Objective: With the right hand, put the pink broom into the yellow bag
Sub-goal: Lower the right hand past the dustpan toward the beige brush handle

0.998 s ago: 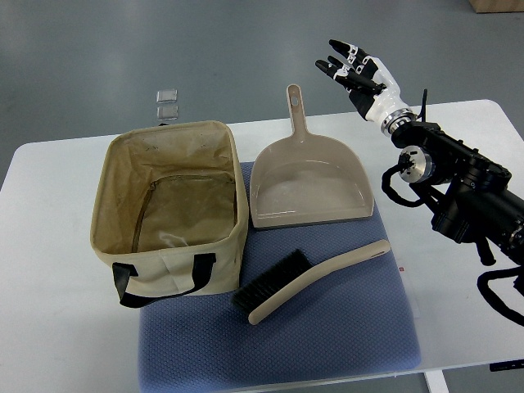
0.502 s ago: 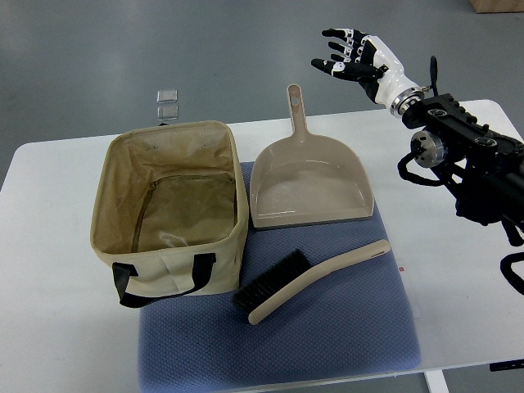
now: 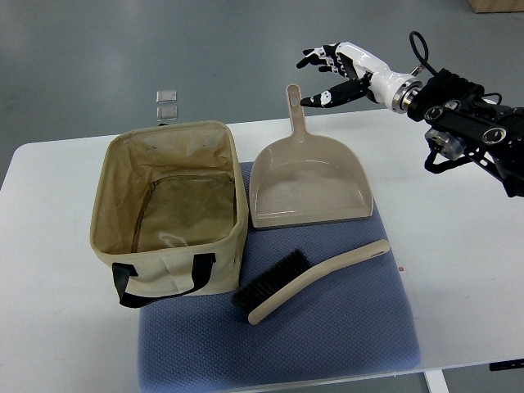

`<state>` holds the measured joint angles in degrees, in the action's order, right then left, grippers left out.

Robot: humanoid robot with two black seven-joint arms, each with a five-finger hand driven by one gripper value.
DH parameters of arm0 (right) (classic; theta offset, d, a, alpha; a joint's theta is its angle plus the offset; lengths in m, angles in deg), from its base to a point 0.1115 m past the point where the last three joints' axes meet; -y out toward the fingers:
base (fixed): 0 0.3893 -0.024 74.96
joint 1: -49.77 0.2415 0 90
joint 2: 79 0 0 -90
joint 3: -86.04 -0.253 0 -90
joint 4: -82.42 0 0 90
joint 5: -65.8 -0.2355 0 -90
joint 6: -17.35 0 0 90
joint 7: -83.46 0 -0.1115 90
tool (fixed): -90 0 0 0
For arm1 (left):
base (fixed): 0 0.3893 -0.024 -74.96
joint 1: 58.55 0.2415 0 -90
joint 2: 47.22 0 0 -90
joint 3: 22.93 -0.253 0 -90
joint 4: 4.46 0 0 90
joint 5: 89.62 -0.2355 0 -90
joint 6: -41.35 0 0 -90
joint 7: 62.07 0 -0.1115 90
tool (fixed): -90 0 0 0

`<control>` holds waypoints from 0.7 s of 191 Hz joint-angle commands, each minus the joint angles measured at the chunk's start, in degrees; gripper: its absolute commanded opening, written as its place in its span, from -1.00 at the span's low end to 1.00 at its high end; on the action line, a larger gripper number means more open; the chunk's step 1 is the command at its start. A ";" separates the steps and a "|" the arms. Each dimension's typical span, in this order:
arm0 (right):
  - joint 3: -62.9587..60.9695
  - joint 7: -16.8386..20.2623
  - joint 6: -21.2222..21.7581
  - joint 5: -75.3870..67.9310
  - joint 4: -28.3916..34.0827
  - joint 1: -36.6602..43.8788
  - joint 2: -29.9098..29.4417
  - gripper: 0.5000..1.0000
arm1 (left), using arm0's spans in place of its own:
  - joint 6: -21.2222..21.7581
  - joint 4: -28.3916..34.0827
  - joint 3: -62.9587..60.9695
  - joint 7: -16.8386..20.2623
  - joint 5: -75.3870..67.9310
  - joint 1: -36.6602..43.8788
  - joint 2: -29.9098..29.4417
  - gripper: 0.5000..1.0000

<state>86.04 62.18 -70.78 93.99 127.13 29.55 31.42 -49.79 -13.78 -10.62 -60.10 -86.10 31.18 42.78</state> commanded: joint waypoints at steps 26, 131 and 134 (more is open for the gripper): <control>11.07 -0.25 0.51 10.66 11.89 6.33 5.95 0.72 | 0.00 0.00 0.00 -0.03 0.00 0.00 0.00 1.00; 25.57 -0.78 2.26 36.15 24.38 9.84 10.52 0.72 | 0.00 0.00 0.00 -0.03 0.00 0.00 0.00 1.00; 25.66 -0.78 2.35 36.50 24.73 9.76 10.61 0.72 | 0.00 0.00 0.00 -0.03 0.00 0.00 0.00 1.00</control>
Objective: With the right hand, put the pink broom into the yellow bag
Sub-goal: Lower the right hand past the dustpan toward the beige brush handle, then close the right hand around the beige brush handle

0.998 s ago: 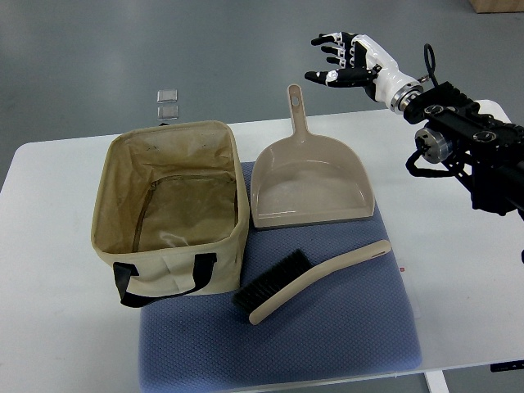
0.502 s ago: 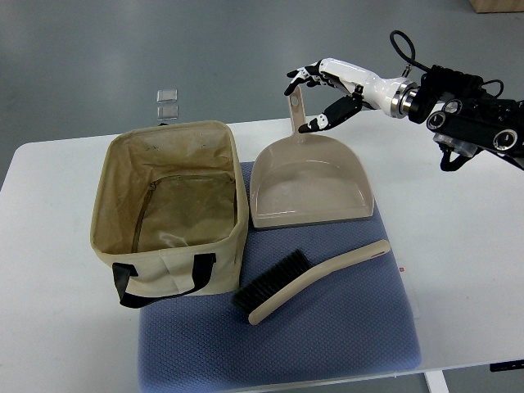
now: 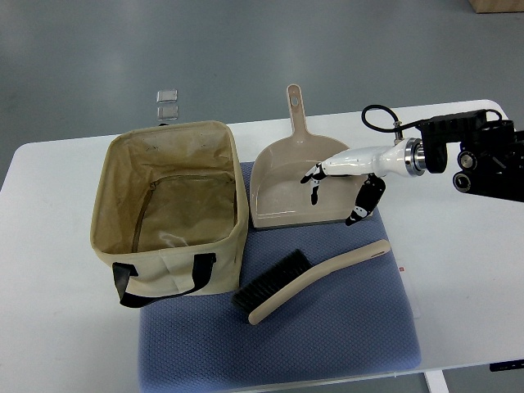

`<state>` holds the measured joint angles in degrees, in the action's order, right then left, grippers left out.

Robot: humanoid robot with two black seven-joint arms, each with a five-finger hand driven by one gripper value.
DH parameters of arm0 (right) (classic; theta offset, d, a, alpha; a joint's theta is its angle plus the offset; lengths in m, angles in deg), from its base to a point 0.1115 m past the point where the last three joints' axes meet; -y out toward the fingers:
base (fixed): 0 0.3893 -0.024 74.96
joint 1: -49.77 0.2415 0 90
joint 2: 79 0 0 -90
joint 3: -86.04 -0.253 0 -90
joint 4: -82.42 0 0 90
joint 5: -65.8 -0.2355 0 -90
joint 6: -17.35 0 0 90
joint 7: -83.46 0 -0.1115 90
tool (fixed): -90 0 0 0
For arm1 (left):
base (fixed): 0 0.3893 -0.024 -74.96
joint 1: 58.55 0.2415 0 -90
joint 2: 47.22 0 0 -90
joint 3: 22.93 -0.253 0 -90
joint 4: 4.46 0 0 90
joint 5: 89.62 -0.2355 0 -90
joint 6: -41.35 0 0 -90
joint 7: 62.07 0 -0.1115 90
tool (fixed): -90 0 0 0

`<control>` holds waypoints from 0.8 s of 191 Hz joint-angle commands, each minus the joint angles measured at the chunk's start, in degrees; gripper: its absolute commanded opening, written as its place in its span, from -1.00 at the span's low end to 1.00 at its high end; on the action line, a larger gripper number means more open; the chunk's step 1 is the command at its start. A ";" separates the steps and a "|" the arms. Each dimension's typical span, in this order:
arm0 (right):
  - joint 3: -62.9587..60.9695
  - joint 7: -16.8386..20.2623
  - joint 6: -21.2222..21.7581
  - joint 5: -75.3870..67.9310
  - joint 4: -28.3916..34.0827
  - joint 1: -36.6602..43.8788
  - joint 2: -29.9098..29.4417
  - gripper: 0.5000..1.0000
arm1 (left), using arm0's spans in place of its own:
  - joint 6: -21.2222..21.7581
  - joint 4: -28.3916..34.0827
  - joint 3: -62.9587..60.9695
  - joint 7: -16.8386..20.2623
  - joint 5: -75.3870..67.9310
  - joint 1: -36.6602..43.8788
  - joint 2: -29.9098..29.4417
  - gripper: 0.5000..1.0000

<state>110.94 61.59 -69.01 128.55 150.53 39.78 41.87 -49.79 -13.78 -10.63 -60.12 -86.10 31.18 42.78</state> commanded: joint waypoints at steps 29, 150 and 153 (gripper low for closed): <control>0.94 -0.18 0.67 3.08 3.52 -0.65 0.34 0.72 | 0.00 0.00 0.00 -0.01 0.00 0.00 0.00 1.00; 0.50 0.43 -2.49 4.75 3.52 -7.06 1.31 0.71 | 0.00 0.00 0.00 0.08 0.00 0.00 0.00 1.00; 0.41 0.43 -2.58 4.75 3.52 -7.06 1.31 0.71 | 0.00 0.00 0.00 0.08 0.00 0.00 0.00 1.00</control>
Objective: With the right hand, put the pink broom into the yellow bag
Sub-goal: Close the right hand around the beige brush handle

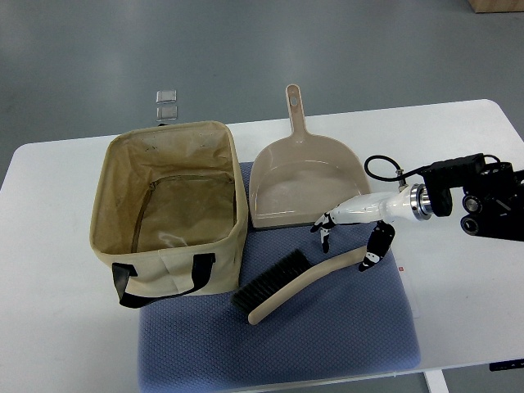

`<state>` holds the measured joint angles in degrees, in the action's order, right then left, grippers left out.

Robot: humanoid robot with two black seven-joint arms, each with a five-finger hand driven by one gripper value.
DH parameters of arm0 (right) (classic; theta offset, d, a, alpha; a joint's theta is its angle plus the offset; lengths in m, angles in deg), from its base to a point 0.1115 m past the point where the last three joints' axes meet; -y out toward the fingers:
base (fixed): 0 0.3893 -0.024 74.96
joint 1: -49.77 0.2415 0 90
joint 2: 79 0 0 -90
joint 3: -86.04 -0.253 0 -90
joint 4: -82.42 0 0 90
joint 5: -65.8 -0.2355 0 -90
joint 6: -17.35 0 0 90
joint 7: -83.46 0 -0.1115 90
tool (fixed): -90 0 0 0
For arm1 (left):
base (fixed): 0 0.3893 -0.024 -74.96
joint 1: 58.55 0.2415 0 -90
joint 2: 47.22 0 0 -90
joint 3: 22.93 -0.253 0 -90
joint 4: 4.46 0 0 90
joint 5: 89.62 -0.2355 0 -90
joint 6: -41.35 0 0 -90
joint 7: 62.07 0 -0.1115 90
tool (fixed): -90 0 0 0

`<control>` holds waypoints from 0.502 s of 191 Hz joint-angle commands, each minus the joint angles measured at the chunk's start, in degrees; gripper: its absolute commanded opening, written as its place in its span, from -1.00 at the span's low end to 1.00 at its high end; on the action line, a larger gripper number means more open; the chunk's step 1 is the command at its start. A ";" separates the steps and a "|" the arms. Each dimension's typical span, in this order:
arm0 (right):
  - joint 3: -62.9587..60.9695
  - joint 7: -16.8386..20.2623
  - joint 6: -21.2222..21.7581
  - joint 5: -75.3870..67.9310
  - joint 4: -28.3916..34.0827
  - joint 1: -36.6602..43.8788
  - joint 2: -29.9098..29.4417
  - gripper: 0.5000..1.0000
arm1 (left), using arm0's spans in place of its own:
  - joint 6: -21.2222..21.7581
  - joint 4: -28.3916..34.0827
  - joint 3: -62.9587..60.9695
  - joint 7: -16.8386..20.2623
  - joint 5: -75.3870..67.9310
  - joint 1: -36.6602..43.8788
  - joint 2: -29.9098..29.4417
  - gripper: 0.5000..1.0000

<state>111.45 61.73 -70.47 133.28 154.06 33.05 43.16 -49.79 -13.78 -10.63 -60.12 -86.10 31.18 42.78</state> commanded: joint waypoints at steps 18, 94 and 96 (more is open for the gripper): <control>-0.19 0.38 -2.26 0.03 -0.09 -0.68 0.01 0.71 | 0.00 0.00 0.00 -0.01 0.00 0.00 0.00 1.00; -0.19 0.55 -4.73 2.57 -0.27 -2.52 -0.42 0.68 | 0.00 0.00 0.00 -0.01 0.00 0.00 0.00 1.00; -0.19 0.55 -4.73 2.57 -0.27 -2.52 -0.42 0.67 | 0.00 0.00 0.00 -0.01 0.00 0.00 0.00 1.00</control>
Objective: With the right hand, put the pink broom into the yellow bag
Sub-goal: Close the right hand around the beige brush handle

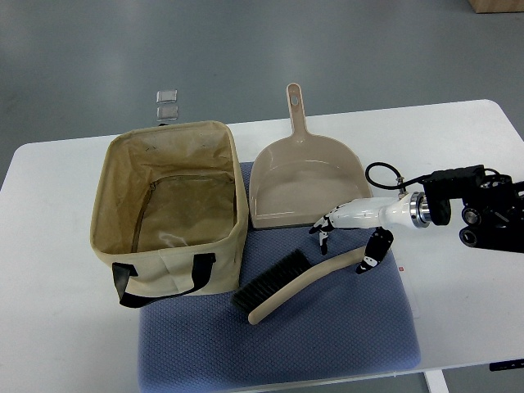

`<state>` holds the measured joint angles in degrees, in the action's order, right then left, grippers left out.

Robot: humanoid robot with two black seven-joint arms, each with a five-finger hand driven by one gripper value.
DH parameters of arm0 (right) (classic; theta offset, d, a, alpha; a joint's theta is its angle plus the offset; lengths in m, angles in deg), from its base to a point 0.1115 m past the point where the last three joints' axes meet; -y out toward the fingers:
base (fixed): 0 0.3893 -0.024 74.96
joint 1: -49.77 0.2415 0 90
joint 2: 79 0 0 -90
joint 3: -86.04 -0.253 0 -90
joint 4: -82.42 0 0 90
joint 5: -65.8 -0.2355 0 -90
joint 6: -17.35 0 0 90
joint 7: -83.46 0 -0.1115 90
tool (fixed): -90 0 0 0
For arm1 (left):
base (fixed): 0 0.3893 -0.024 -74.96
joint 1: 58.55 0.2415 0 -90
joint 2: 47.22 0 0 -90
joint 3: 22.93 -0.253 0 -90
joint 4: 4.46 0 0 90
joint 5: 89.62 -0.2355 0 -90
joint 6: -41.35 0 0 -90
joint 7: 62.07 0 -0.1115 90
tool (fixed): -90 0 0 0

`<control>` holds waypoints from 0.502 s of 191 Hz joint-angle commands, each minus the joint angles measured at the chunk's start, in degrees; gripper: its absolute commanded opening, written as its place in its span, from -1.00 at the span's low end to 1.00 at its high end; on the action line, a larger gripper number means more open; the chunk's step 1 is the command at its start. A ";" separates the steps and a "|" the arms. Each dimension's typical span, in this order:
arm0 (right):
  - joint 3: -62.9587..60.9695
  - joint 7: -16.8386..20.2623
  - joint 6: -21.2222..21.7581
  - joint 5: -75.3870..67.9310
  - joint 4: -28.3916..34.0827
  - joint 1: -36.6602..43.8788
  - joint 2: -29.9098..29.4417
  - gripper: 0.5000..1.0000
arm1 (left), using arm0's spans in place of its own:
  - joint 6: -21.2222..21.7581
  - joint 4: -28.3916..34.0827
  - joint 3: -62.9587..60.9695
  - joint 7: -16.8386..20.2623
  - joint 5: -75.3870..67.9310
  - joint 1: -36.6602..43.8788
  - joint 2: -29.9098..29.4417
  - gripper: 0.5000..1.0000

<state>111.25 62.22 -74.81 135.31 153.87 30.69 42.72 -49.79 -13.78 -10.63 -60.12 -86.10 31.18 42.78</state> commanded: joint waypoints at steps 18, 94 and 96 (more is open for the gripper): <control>0.01 0.42 -0.91 0.63 -0.26 -0.25 -0.08 0.64 | 0.00 0.00 0.00 -0.01 0.00 0.00 0.00 1.00; 0.01 0.42 -1.97 4.49 -0.26 -0.78 -0.08 0.15 | 0.00 0.00 0.00 -0.01 0.00 0.00 0.00 1.00; 0.01 0.33 -1.97 4.49 -0.26 -0.78 -0.08 0.12 | 0.00 0.00 0.00 -0.01 0.00 0.00 0.00 1.00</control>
<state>111.25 62.64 -76.72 139.28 153.60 29.92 42.58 -49.79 -13.78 -10.63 -60.12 -86.10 31.18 42.78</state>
